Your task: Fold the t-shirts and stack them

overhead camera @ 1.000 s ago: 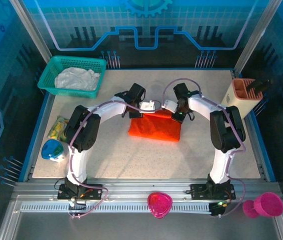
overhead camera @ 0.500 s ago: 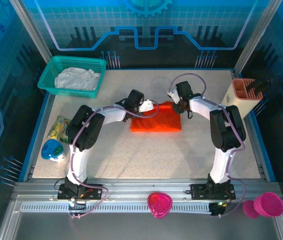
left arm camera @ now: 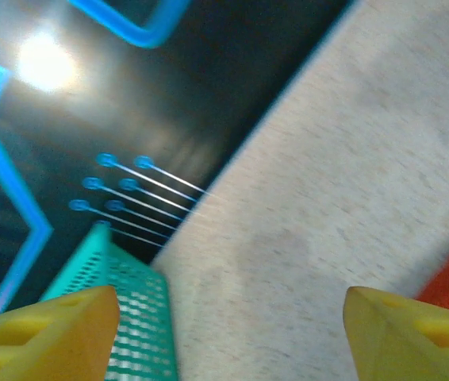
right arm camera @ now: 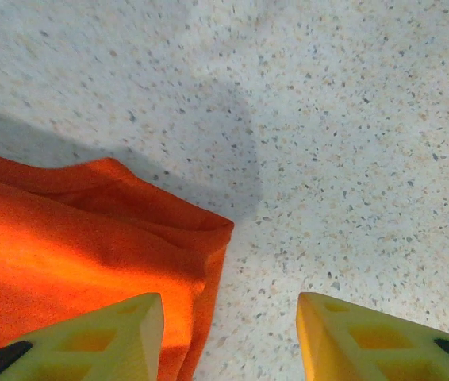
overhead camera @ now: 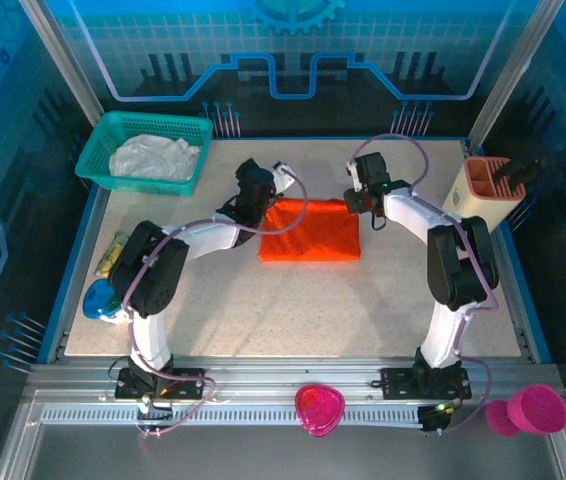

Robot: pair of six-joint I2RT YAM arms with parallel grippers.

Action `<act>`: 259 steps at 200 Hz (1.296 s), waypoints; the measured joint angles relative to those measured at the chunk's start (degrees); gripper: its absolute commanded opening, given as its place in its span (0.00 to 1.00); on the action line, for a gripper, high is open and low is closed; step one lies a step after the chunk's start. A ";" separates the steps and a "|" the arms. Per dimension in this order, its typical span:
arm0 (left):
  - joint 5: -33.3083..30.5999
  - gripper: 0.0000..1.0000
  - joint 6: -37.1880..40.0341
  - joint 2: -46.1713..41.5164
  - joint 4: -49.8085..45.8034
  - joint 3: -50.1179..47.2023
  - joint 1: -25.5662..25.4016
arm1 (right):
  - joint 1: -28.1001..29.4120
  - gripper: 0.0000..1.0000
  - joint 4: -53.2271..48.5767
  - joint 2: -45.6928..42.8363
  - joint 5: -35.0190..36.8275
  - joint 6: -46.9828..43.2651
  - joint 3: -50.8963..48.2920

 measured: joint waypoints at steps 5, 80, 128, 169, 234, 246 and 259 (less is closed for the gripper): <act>-0.72 0.80 -0.83 -1.18 0.15 -0.07 0.00 | -0.15 0.49 -0.66 -0.83 -0.83 1.20 0.22; -1.01 0.84 -37.81 -19.47 -33.90 7.06 0.02 | -9.11 0.51 -15.06 -7.61 -19.02 15.52 2.10; 12.57 0.77 -59.78 -18.45 -56.24 10.47 0.07 | -8.98 0.56 -18.21 -9.14 -23.78 17.40 -5.53; 16.59 0.78 -69.61 -10.29 -62.23 10.62 0.07 | -8.11 0.57 -17.70 -7.26 -24.06 18.27 -6.23; 18.12 0.80 -74.29 5.81 -62.95 16.52 0.07 | -4.79 0.59 -16.48 0.61 -23.54 19.91 -6.21; 18.64 0.76 -74.62 7.37 -62.69 17.49 0.07 | -4.46 0.58 -16.31 1.36 -23.47 20.04 -6.16; 19.61 0.70 -75.23 9.44 -62.64 19.23 0.07 | -4.24 0.57 -16.00 1.97 -23.28 20.39 -6.14</act>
